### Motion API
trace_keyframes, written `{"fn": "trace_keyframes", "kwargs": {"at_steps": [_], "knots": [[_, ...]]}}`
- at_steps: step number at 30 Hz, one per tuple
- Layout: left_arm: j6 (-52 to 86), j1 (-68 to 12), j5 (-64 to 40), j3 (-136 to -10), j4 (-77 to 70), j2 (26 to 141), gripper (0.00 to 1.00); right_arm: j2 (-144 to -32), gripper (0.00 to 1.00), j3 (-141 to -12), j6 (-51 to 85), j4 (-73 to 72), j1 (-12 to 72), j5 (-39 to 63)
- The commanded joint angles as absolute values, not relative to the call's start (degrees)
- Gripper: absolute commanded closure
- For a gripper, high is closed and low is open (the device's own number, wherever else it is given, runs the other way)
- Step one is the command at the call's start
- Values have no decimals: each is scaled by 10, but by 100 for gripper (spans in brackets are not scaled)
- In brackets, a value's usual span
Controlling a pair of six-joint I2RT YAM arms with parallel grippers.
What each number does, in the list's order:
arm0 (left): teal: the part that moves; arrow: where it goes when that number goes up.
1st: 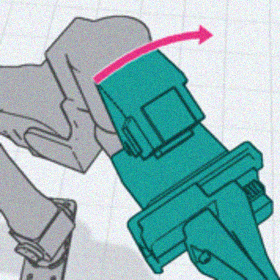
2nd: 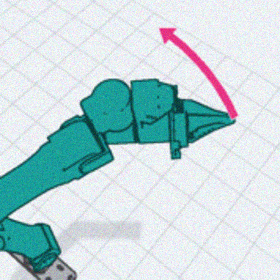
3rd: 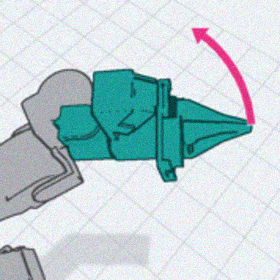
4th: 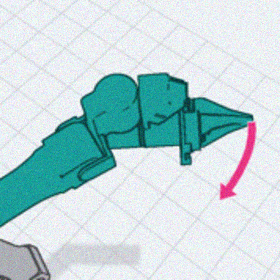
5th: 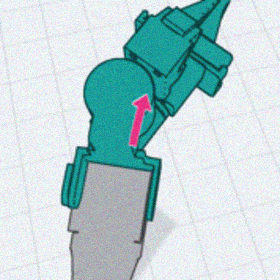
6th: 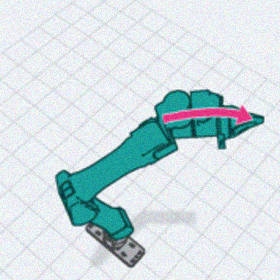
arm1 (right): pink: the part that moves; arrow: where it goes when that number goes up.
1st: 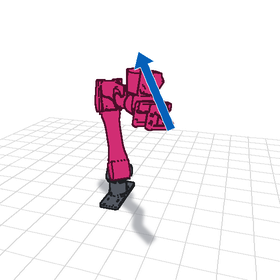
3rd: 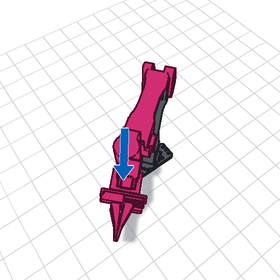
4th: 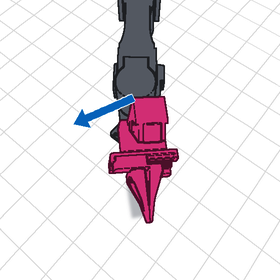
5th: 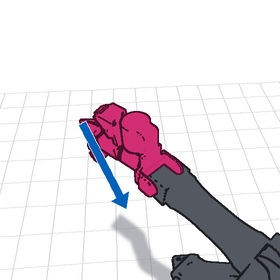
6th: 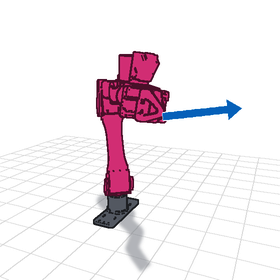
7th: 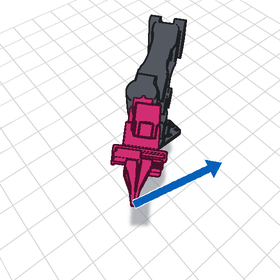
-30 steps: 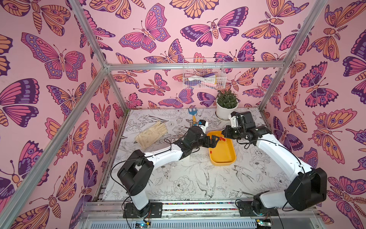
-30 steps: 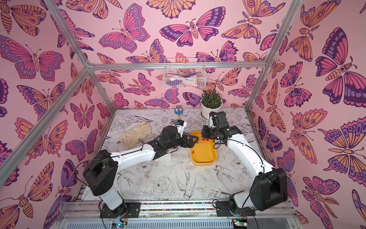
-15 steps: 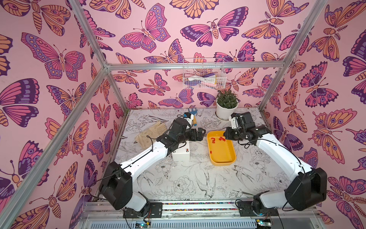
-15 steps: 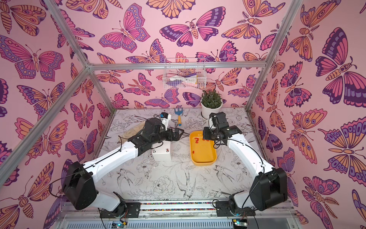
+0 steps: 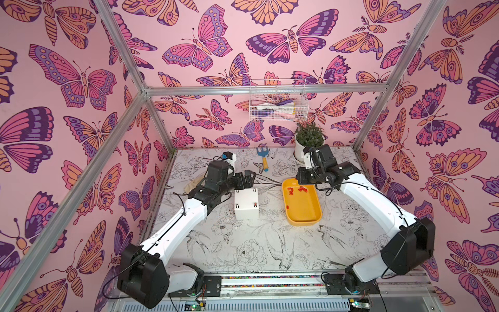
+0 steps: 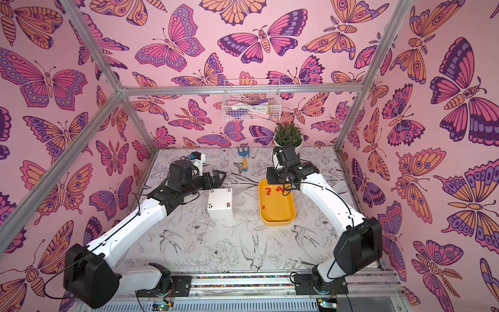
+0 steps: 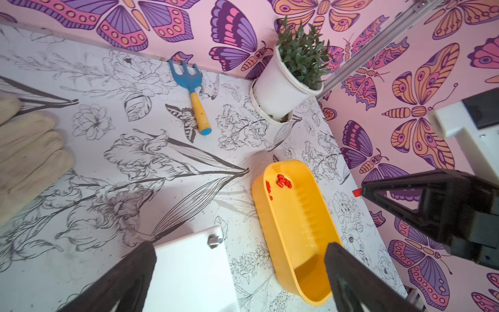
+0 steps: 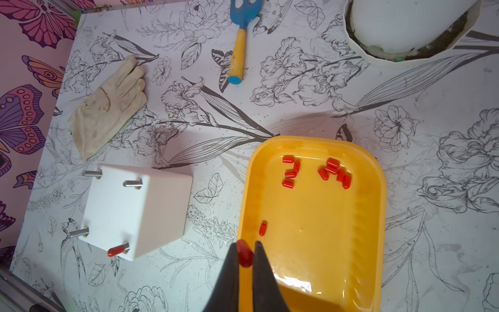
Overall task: Cover the protruding screws with screw protection sleeves
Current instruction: Pick up the screw protection sleeve from the storage box, then attach the screw protection sleeve to the screw.
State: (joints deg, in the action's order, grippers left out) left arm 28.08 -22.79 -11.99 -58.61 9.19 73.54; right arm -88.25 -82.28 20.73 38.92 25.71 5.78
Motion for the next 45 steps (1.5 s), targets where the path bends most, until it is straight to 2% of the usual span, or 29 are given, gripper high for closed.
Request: {"fn": "trace_keyframes", "kwargs": {"at_steps": [1, 20, 45], "knots": [[274, -205, -141, -565, 107, 709, 0, -897, 88, -865, 195, 416, 279, 39], [278, -152, -181, -525, 85, 714, 0, -1048, 87, -1027, 184, 462, 375, 30], [274, -130, -217, -526, 53, 765, 0, -1161, 87, -1118, 188, 470, 411, 46]]}}
